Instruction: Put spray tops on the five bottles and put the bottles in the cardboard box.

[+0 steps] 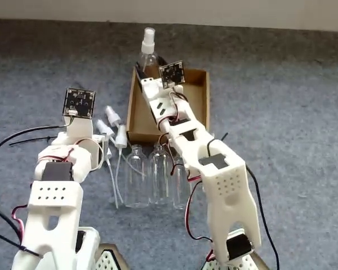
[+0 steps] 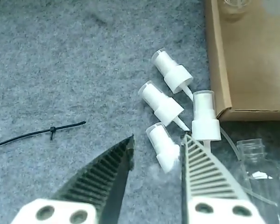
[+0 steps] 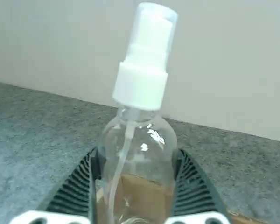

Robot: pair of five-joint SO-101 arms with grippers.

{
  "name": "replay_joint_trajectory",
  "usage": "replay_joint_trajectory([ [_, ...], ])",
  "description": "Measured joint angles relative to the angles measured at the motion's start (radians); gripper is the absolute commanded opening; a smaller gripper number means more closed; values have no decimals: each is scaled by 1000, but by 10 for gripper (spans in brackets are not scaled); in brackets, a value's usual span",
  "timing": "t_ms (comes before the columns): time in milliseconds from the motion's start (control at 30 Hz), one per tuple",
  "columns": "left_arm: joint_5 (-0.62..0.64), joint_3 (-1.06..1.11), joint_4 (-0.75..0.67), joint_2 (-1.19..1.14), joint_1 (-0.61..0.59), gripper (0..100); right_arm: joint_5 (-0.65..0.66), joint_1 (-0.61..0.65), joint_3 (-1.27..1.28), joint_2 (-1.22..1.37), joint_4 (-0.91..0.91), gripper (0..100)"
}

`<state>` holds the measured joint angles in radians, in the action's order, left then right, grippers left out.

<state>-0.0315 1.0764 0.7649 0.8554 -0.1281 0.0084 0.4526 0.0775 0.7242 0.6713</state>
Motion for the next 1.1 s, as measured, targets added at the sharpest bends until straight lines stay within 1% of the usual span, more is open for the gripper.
replay_joint_trajectory([
  [267,0,0,-3,0,0,157,0,9,-2,0,-54,9],
  [500,0,0,-3,0,0,157,0,11,-2,0,-54,132],
  [967,0,0,-3,0,0,157,0,35,-2,0,-54,142],
  [1100,0,0,-3,0,0,157,0,40,-2,0,-54,235],
])
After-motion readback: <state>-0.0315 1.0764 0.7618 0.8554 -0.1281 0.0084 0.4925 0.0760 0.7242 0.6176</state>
